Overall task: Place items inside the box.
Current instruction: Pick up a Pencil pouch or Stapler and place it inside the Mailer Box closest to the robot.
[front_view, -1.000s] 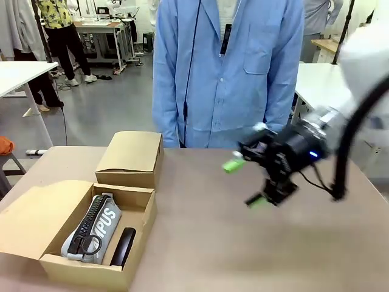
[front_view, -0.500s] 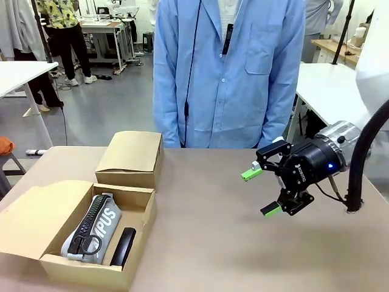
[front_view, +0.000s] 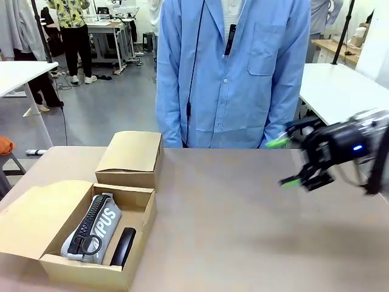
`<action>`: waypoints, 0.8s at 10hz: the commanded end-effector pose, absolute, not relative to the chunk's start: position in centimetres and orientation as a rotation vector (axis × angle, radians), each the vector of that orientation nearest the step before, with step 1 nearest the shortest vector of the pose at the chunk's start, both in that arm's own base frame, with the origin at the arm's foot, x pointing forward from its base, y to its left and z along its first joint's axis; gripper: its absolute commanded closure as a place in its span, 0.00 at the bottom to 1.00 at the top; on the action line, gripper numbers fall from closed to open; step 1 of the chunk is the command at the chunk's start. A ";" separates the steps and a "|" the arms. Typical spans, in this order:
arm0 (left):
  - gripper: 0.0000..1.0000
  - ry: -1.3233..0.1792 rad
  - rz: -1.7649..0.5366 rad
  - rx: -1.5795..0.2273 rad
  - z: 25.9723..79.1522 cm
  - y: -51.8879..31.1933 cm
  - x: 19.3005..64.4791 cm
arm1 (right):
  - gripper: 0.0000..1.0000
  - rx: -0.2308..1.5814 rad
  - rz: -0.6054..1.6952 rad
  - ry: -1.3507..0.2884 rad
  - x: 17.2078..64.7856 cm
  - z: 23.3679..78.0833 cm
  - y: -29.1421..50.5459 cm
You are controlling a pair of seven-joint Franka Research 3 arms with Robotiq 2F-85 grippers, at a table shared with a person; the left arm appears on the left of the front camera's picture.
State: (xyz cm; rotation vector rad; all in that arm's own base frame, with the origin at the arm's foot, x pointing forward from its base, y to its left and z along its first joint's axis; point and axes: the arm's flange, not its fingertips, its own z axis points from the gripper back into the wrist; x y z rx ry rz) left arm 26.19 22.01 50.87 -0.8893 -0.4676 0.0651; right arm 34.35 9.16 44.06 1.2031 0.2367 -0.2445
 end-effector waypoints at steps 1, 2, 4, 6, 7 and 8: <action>0.00 -0.483 0.053 -0.905 50.9 21.9 26.1 | 0.00 1.408 -0.365 0.081 31.9 44.9 0.7; 0.00 -0.483 0.053 -0.905 50.9 21.9 26.1 | 0.00 1.453 -0.375 0.093 31.5 44.8 -2.3; 0.00 -0.483 0.053 -0.905 50.9 21.9 26.1 | 0.00 1.461 -0.382 0.152 30.7 43.2 -7.9; 0.00 -0.483 0.053 -0.905 50.9 21.9 26.1 | 0.00 1.353 -0.381 0.284 28.5 40.2 -12.2; 0.00 -0.483 0.053 -0.905 50.9 21.9 26.1 | 0.00 1.262 -0.408 0.404 27.3 38.9 -13.0; 0.00 -0.483 0.053 -0.905 50.9 21.9 26.1 | 0.00 1.193 -0.440 0.431 27.0 38.3 -12.7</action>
